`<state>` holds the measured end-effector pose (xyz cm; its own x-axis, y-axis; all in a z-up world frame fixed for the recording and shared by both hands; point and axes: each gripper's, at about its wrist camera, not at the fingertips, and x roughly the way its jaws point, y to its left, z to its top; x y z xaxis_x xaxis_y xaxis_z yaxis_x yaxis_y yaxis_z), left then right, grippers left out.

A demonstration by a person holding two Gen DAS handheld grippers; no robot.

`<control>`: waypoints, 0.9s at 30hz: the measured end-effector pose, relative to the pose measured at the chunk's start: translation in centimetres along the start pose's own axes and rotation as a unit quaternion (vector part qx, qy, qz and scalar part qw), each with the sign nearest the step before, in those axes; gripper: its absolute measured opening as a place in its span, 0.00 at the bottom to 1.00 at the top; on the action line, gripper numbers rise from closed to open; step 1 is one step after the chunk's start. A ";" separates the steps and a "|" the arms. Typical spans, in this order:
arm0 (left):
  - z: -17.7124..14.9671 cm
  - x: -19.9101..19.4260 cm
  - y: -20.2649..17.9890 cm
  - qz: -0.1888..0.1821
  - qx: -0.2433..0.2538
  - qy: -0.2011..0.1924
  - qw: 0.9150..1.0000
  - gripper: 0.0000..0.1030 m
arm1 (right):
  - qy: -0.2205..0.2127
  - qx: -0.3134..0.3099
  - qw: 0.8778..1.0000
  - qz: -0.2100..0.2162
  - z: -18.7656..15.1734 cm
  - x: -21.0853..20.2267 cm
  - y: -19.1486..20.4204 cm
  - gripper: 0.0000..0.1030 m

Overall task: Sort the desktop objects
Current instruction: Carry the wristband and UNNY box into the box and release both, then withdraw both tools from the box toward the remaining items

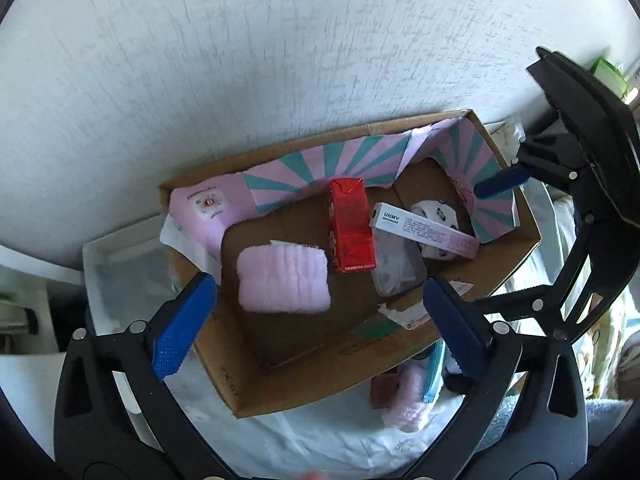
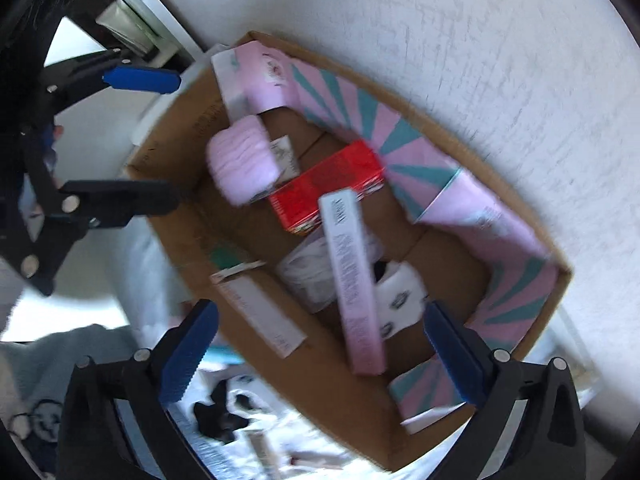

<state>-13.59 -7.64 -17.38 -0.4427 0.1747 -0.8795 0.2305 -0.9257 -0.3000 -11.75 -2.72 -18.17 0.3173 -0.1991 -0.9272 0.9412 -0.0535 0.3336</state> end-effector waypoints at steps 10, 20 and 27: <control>-1.0 -1.2 0.1 0.002 -0.018 -0.010 1.000 1.00 | -0.014 0.065 0.998 0.009 -1.0 -0.1 -0.9 1.00; -2.7 -4.4 -1.4 -0.027 -0.026 -0.051 0.998 1.00 | -0.068 0.122 0.990 0.024 -2.5 -2.8 0.5 1.00; -4.1 -6.9 -3.1 0.012 -0.004 -0.059 0.998 1.00 | -0.069 0.128 0.989 -0.015 -5.2 -4.7 2.6 1.00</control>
<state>-7.63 -4.62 -11.89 -0.5363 0.1105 -0.8368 0.2495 -0.9263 -0.2822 -10.23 3.20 -13.84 0.2542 -0.3243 -0.9112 0.8838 -0.3048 0.3550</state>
